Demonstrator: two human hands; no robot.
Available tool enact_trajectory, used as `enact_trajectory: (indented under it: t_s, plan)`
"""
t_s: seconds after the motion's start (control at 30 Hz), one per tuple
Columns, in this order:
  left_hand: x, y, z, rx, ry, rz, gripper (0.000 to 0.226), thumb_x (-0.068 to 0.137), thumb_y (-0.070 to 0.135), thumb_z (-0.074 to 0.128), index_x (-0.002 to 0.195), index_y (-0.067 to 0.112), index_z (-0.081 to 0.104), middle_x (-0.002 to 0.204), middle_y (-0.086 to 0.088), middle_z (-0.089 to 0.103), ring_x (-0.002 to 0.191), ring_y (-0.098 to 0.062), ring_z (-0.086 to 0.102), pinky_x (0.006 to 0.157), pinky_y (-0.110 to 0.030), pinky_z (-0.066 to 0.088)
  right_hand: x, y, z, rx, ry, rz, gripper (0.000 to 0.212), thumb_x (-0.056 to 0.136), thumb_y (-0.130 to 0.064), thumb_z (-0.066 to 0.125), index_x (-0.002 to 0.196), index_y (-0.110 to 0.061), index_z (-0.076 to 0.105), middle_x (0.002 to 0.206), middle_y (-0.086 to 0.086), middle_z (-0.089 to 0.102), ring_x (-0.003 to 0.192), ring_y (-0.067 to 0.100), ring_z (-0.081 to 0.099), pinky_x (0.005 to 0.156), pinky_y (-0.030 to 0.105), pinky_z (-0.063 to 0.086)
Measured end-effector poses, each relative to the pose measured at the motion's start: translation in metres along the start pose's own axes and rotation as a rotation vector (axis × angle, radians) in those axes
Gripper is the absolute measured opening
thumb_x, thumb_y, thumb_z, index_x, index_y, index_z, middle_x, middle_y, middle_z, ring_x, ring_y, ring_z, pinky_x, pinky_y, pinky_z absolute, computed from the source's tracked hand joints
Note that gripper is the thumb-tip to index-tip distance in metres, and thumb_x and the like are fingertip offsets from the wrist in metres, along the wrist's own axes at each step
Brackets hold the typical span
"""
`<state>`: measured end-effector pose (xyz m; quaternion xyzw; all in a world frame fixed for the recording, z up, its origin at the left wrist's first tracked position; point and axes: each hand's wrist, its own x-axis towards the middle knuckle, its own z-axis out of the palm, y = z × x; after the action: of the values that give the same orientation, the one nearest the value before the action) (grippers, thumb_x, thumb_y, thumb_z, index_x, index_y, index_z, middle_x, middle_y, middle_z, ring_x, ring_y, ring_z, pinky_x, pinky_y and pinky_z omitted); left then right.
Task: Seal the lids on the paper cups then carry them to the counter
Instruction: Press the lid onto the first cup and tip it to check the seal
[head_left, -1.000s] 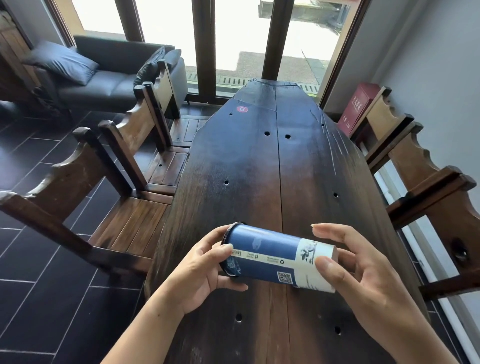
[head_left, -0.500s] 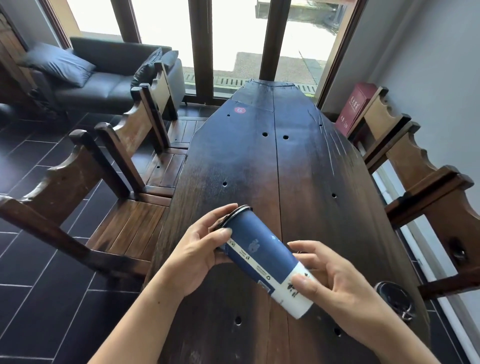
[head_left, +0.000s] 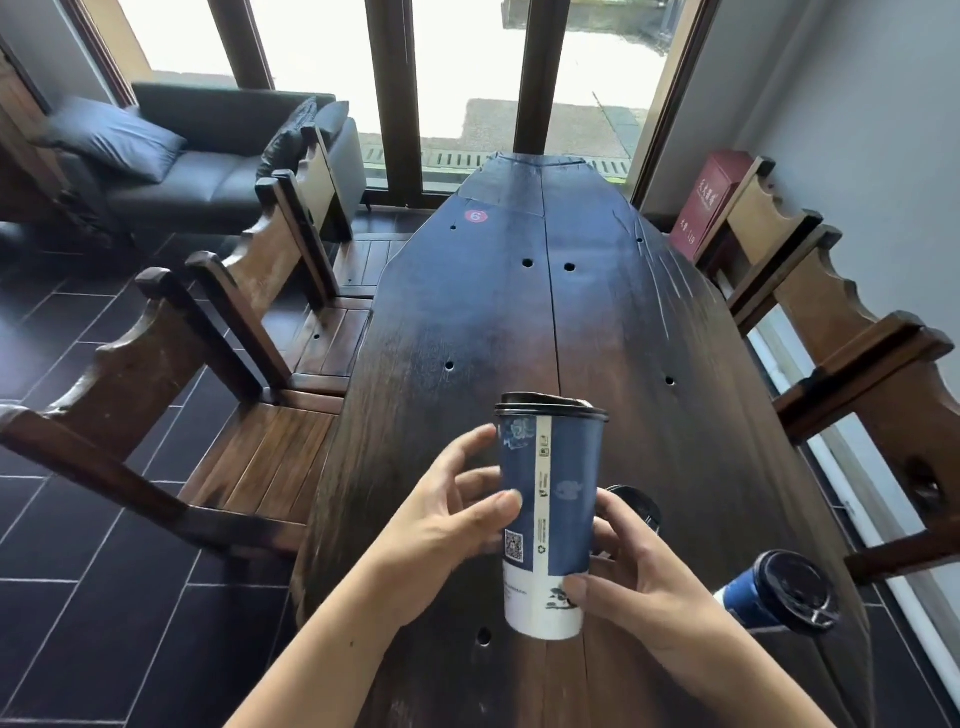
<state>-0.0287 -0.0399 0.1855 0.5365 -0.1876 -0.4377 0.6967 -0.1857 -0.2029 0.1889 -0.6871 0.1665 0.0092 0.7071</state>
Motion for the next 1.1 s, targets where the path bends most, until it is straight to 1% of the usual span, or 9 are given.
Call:
enact_trajectory:
  t_s: [0.13, 0.2, 0.3, 0.43, 0.53, 0.63, 0.77, 0.9, 1.1]
  plan:
    - [-0.004, -0.013, -0.006, 0.115, -0.033, -0.019, 0.076, 0.066, 0.052, 0.092, 0.132, 0.034, 0.06, 0.127, -0.01, 0.071, 0.115, -0.034, 0.07, 0.087, -0.049, 0.06, 0.003, 0.006, -0.006, -0.017, -0.083, 0.042, 0.063, 0.083, -0.016, 0.077, 0.137, -0.037, 0.053, 0.128, 0.013, 0.068, 0.122, 0.035, 0.064, 0.107, 0.055, 0.05]
    - [-0.003, -0.016, -0.01, 0.154, -0.012, -0.031, 0.072, 0.066, 0.052, 0.092, 0.129, 0.037, 0.061, 0.126, -0.004, 0.072, 0.115, -0.03, 0.071, 0.084, -0.044, 0.062, 0.007, 0.009, -0.009, -0.062, -0.104, 0.059, 0.061, 0.084, -0.022, 0.078, 0.138, -0.038, 0.053, 0.128, 0.008, 0.069, 0.123, 0.028, 0.064, 0.104, 0.046, 0.052]
    - [0.0, -0.02, -0.018, 0.199, 0.011, -0.051, 0.071, 0.071, 0.043, 0.09, 0.133, 0.034, 0.058, 0.126, -0.001, 0.072, 0.115, -0.03, 0.071, 0.087, -0.047, 0.062, 0.017, 0.008, -0.013, -0.127, -0.067, 0.049, 0.06, 0.083, -0.035, 0.076, 0.138, -0.035, 0.053, 0.126, -0.002, 0.071, 0.121, 0.016, 0.067, 0.097, 0.028, 0.054]
    - [0.007, -0.025, -0.031, 0.311, 0.015, -0.038, 0.07, 0.071, 0.036, 0.087, 0.134, 0.028, 0.058, 0.127, -0.001, 0.072, 0.115, -0.025, 0.07, 0.097, -0.044, 0.058, 0.045, 0.008, -0.013, -0.259, -0.025, 0.058, 0.052, 0.082, -0.043, 0.074, 0.131, -0.034, 0.06, 0.12, -0.009, 0.074, 0.114, 0.009, 0.068, 0.098, 0.032, 0.055]
    - [0.019, -0.03, -0.044, 0.366, 0.01, -0.056, 0.066, 0.075, 0.031, 0.087, 0.134, 0.028, 0.058, 0.126, 0.004, 0.073, 0.114, -0.019, 0.071, 0.094, -0.035, 0.06, 0.073, 0.017, -0.011, -0.205, -0.029, 0.115, 0.047, 0.08, -0.032, 0.077, 0.126, -0.026, 0.066, 0.115, 0.001, 0.076, 0.105, 0.011, 0.072, 0.086, 0.031, 0.06]
    - [0.036, -0.036, -0.064, 0.5, 0.047, -0.085, 0.058, 0.081, 0.024, 0.086, 0.131, 0.036, 0.059, 0.122, 0.007, 0.073, 0.106, -0.014, 0.072, 0.089, -0.033, 0.061, 0.102, 0.026, -0.009, -0.268, -0.053, 0.123, 0.041, 0.084, -0.023, 0.077, 0.123, -0.027, 0.066, 0.108, -0.004, 0.077, 0.096, 0.002, 0.071, 0.078, 0.02, 0.056]
    - [0.061, -0.043, -0.091, 0.812, 0.12, -0.08, 0.061, 0.08, 0.028, 0.088, 0.129, 0.045, 0.055, 0.109, 0.014, 0.071, 0.089, -0.006, 0.073, 0.082, -0.032, 0.062, 0.142, 0.04, -0.004, -0.49, -0.029, 0.111, 0.044, 0.084, -0.018, 0.077, 0.123, -0.032, 0.063, 0.104, -0.009, 0.075, 0.093, 0.003, 0.07, 0.086, 0.027, 0.056]
    - [0.083, -0.058, -0.111, 0.907, 0.175, -0.072, 0.066, 0.077, 0.024, 0.09, 0.132, 0.034, 0.056, 0.101, 0.012, 0.073, 0.075, -0.009, 0.073, 0.08, -0.039, 0.061, 0.174, 0.058, 0.002, -0.61, 0.024, 0.118, 0.044, 0.081, -0.024, 0.078, 0.121, -0.03, 0.063, 0.1, -0.013, 0.072, 0.092, 0.005, 0.069, 0.081, 0.025, 0.052]
    - [0.12, -0.081, -0.135, 1.09, 0.17, -0.123, 0.07, 0.075, 0.028, 0.09, 0.135, 0.027, 0.052, 0.1, 0.002, 0.075, 0.082, -0.021, 0.073, 0.084, -0.044, 0.058, 0.205, 0.094, 0.006, -0.559, 0.108, 0.175, 0.043, 0.08, -0.018, 0.079, 0.119, -0.027, 0.063, 0.099, -0.007, 0.076, 0.094, 0.013, 0.071, 0.087, 0.031, 0.056]
